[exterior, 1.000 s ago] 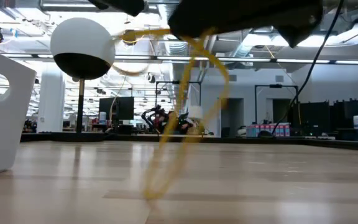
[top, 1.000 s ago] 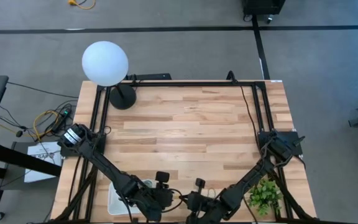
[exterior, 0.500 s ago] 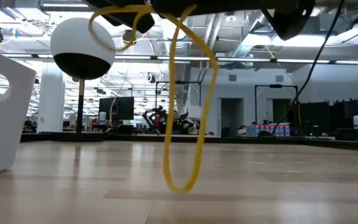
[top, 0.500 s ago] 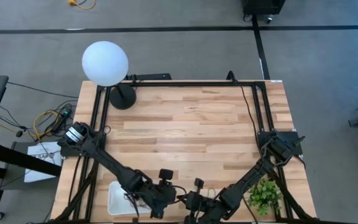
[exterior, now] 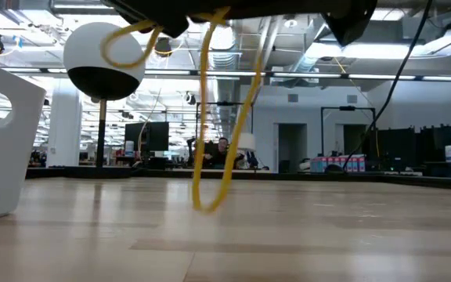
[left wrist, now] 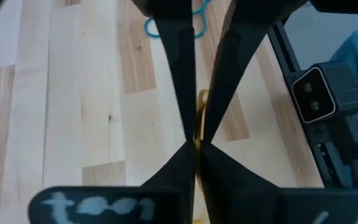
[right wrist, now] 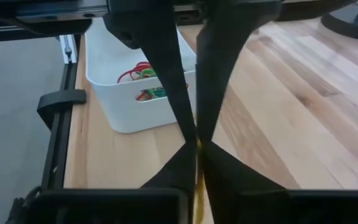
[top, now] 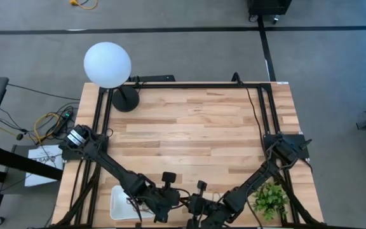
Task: Pick and place items into bin
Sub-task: Put the yellow rubber band into the bin
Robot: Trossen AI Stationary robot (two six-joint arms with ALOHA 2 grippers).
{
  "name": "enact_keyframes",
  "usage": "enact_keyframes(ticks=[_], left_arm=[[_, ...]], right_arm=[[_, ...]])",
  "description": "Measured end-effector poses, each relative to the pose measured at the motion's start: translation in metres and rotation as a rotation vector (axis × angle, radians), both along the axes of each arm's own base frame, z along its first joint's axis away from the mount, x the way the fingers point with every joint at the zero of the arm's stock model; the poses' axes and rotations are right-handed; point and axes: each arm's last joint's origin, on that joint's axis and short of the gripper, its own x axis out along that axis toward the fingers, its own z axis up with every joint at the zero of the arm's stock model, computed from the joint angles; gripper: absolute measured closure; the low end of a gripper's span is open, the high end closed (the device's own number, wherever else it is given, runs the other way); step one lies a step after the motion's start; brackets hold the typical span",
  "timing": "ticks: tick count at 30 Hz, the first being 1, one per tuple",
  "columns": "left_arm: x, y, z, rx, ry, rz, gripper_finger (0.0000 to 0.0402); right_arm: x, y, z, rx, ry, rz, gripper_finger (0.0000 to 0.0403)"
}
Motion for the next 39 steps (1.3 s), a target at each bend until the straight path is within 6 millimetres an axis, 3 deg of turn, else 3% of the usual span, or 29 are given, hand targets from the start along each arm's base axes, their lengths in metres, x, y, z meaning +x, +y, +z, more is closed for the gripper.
enact_keyframes(ticks=[10, 15, 19, 27, 34, 39], left_arm=[[-0.015, -0.009, -0.005, -0.022, 0.079, 0.034, 0.0401], [-0.051, -0.018, -0.003, -0.017, 0.24, 0.128, 0.0401], [-0.087, -0.024, 0.008, 0.016, 0.229, 0.33, 0.0401], [-0.149, -0.043, 0.01, -0.038, 0.384, 0.525, 0.0401], [-0.16, -0.054, 0.008, -0.025, 0.329, 0.47, 0.0396], [-0.154, -0.055, -0.004, 0.024, 0.35, 0.47, 0.0354]], right_arm=[[-0.002, -0.001, -0.002, -0.003, 0.033, 0.001, 0.0304], [-0.009, -0.005, -0.01, 0.044, 0.114, -0.04, 0.0266], [-0.014, -0.008, -0.016, 0.099, 0.186, -0.068, 0.0243], [-0.019, -0.005, -0.02, 0.257, 0.315, -0.028, 0.0227], [-0.025, -0.001, -0.022, 0.321, 0.38, -0.012, 0.0243], [-0.038, -0.002, -0.028, 0.334, 0.496, -0.072, 0.025]])
